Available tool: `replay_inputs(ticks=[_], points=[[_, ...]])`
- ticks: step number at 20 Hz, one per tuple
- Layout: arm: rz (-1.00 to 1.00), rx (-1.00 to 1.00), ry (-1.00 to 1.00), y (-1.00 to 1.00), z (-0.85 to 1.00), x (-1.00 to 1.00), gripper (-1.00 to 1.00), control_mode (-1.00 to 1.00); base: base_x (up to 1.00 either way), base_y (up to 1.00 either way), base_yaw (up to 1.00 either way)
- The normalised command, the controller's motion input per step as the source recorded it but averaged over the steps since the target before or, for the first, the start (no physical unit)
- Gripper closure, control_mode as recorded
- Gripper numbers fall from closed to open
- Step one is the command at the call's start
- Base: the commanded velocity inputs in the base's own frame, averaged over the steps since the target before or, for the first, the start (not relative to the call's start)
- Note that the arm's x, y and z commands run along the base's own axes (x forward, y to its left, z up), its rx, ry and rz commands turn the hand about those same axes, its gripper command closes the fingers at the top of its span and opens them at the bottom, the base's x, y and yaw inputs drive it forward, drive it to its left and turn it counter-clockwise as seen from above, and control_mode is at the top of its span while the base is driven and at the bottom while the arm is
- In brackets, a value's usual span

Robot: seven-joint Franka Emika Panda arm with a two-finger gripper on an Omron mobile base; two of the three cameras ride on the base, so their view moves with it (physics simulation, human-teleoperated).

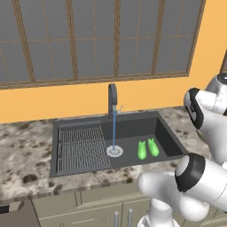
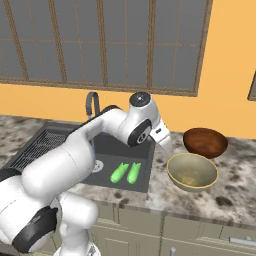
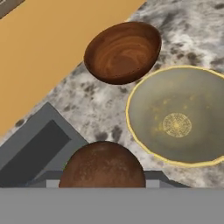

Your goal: Pick the corns from the sink and place them in one bowl. Place the mushroom in the other bowl. Then turn off the sink faucet.

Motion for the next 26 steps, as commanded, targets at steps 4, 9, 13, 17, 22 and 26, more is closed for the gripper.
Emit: replay_inputs(ticks=[4, 9, 13, 17, 22, 26], points=[[0.0, 0.0, 0.13, -0.53, 0.11, 0.54, 1.0, -1.0, 0.0, 0.0, 0.0], [0.0, 0.0, 0.19, -0.51, 0.0, 0.48, 1.0, -1.0, 0.0, 0.0, 0.0], [0.0, 0.0, 0.11, -0.69, -0.14, 0.39, 1.0, -1.0, 0.0, 0.0, 0.0], [0.0, 0.03, 0.02, -0.63, -0.46, 0.25, 1.0, -1.0, 0.0, 0.0, 0.0], [0.0, 0.03, 0.0, -0.41, -0.33, 0.42, 1.0, -1.0, 0.0, 0.0, 0.0], [0.0, 0.01, 0.01, -0.37, -0.24, 0.63, 1.0, -1.0, 0.0, 0.0, 0.0]])
